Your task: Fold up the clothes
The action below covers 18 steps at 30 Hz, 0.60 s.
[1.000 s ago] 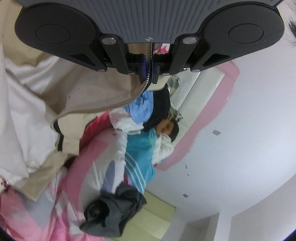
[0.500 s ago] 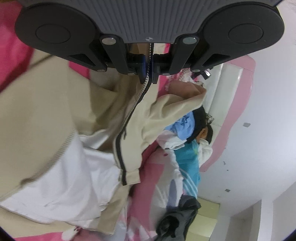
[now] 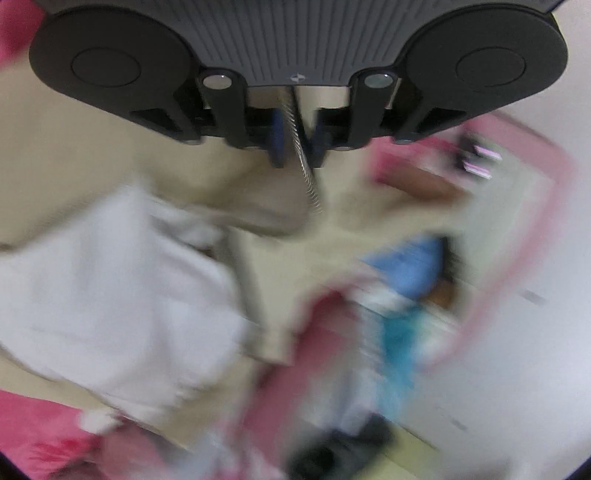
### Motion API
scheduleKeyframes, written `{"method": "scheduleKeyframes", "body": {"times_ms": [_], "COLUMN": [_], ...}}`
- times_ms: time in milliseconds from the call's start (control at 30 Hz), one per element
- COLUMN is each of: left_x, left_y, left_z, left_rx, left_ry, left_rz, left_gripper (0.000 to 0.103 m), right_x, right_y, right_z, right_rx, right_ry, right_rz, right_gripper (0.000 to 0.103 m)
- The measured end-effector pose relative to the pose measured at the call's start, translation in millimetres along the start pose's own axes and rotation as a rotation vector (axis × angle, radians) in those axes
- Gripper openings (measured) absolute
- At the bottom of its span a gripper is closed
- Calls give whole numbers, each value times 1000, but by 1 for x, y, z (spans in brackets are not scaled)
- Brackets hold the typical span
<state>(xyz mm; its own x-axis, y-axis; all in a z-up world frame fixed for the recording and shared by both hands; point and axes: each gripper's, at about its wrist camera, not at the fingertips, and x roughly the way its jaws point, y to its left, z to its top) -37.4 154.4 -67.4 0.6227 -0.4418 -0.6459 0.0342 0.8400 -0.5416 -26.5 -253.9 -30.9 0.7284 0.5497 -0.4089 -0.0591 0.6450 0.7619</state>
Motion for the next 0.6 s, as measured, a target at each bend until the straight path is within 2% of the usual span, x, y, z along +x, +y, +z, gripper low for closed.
{"method": "scheduleKeyframes", "body": {"times_ms": [100, 200, 333, 400, 500, 600], "left_x": [3, 5, 10, 12, 13, 11], "left_y": [-4, -6, -10, -14, -18, -21], "left_z": [-4, -4, -2, -3, -4, -5], "left_rx": [19, 26, 33, 29, 17, 3], "left_ry": [10, 13, 6, -4, -9, -1], "left_rz": [31, 40, 55, 65, 78, 70], "left_gripper": [40, 43, 44, 44, 44, 44], "right_x": [-27, -53, -107, -125, -124, -108], "right_y": [-12, -25, -53, -73, -102, -118], "right_z": [-5, -10, -13, -17, -22, -16], "right_rx": [4, 9, 66, 121, 239, 276], "right_ry": [-51, -102, -186, -196, -155, -164], "right_rz": [-70, -140, -259, -311, -290, -256], "right_gripper": [39, 57, 64, 66, 66, 65]}}
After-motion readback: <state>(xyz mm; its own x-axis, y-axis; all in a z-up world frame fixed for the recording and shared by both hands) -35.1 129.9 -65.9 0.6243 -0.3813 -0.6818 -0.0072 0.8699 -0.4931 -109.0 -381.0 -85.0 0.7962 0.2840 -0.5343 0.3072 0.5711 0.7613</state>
